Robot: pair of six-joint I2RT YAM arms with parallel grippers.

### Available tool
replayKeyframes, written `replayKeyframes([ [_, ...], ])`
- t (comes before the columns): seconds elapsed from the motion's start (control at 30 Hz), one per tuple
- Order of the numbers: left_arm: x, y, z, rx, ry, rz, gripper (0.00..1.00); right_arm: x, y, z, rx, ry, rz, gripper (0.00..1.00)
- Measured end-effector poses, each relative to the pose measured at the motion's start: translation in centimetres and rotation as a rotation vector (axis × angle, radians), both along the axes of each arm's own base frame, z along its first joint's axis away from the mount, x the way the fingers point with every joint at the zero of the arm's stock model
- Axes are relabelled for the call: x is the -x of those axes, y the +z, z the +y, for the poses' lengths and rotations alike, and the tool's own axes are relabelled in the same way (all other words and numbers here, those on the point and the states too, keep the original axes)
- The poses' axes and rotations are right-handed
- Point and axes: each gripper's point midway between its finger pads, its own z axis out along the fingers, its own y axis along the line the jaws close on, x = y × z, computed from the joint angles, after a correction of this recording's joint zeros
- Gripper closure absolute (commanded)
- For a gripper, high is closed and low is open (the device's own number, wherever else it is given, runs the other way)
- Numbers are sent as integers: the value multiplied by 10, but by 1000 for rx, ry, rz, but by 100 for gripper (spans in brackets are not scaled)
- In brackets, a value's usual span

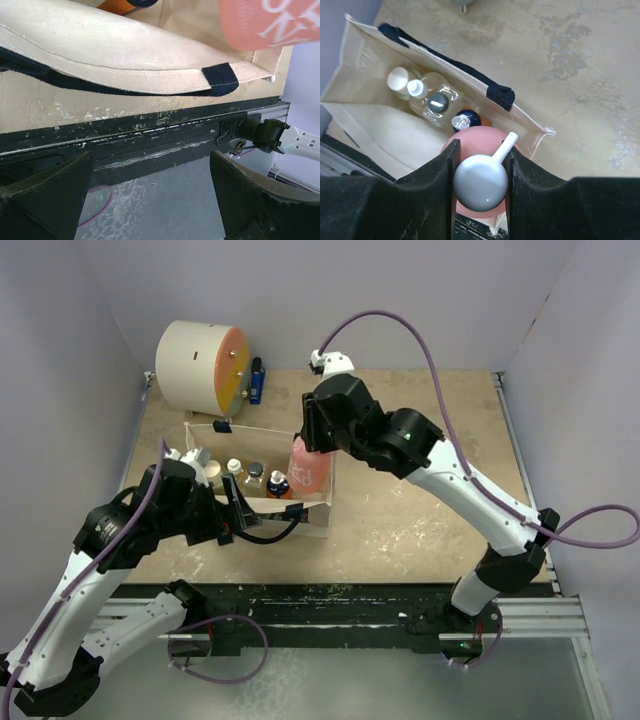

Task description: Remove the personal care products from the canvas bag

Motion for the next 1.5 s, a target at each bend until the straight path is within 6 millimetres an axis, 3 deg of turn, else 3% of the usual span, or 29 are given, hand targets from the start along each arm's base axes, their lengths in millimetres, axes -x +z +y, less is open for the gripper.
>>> replayKeyframes([
  [0.27, 0, 1, 0, 1, 1, 0, 1, 5, 66, -34, -88, -66, -67, 100],
  [0.4, 1, 3, 0, 13, 6, -6, 1, -1, 84, -73, -94, -140, -96, 100],
  [0.53, 4, 7, 1, 36, 20, -13, 1, -14, 86, -124, -88, -253, -112, 100],
  [0.67, 6, 10, 2, 61, 40, -14, 1, -24, 63, -174, -17, -361, -121, 100],
  [0.8, 7, 11, 1, 79, 62, -4, 1, -32, 15, -201, 61, -413, -90, 100],
  [1.03, 5, 7, 2, 70, 93, 25, 1, -70, -69, -220, 163, -422, -68, 100],
  [1.23, 4, -3, 6, 26, 114, 71, 1, -114, -97, -232, 172, -430, -115, 100],
  [1.37, 4, -9, 8, 5, 139, 97, 1, -146, -112, -230, 168, -414, -153, 100],
  [1.5, 3, -12, 11, -14, 160, 113, 0, -166, -133, -224, 175, -378, -161, 100],
])
